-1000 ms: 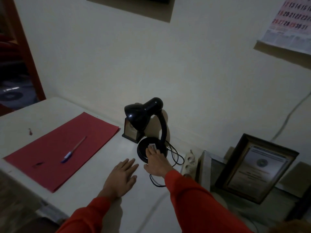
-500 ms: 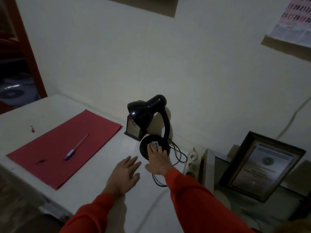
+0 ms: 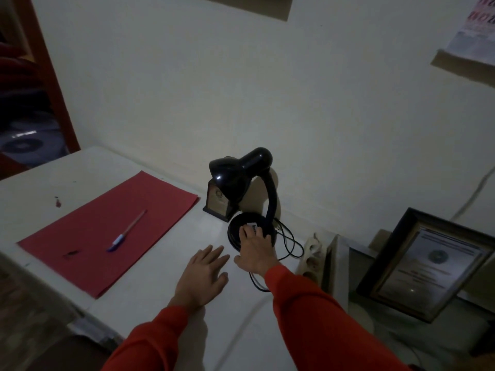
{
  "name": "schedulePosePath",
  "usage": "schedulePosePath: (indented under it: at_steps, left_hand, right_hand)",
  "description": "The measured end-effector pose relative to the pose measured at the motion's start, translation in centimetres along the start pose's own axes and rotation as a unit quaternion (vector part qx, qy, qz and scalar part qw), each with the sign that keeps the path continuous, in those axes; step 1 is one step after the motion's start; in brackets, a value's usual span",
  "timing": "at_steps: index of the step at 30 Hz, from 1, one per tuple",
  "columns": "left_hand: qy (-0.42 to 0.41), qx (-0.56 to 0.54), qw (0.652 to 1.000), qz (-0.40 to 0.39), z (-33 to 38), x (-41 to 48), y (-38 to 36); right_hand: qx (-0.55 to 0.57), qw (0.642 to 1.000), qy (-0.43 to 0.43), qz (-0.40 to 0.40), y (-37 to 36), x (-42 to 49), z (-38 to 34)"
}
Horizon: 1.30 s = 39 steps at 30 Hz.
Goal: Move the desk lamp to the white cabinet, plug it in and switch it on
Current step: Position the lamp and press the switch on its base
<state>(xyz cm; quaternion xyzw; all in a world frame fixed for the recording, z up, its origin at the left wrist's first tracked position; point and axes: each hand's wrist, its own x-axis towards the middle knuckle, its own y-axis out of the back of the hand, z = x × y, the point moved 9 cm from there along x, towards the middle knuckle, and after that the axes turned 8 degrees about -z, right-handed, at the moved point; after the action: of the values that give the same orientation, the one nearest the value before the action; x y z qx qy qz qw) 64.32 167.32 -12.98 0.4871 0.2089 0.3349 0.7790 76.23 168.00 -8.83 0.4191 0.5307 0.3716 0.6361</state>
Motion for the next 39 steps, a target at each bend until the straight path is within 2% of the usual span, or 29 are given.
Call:
schedulePosePath:
  at_steps: [2,6,12,18,39]
  left_hand:
    - [-0.002,-0.005,1.000,0.008,0.0,0.0,0.0]
    - [0.004,-0.032,0.999,0.027,-0.3,0.1,0.2]
    - [0.009,-0.024,1.000,0.017,-0.8,0.3,-0.2]
    - [0.008,-0.037,0.999,0.016,-1.0,0.4,-0.4]
    - [0.009,-0.030,0.999,0.014,-1.0,0.3,-0.4]
  right_hand:
    - [-0.002,1.000,0.002,0.008,0.0,-0.2,-0.2]
    - [0.017,0.996,0.003,0.083,1.0,-0.6,-0.6]
    - [0.026,0.995,-0.007,0.096,1.2,-0.7,-0.9]
    - [0.036,0.998,-0.003,0.049,-0.1,-0.9,-0.4]
    - [0.020,0.998,-0.004,0.058,0.0,-1.4,-0.9]
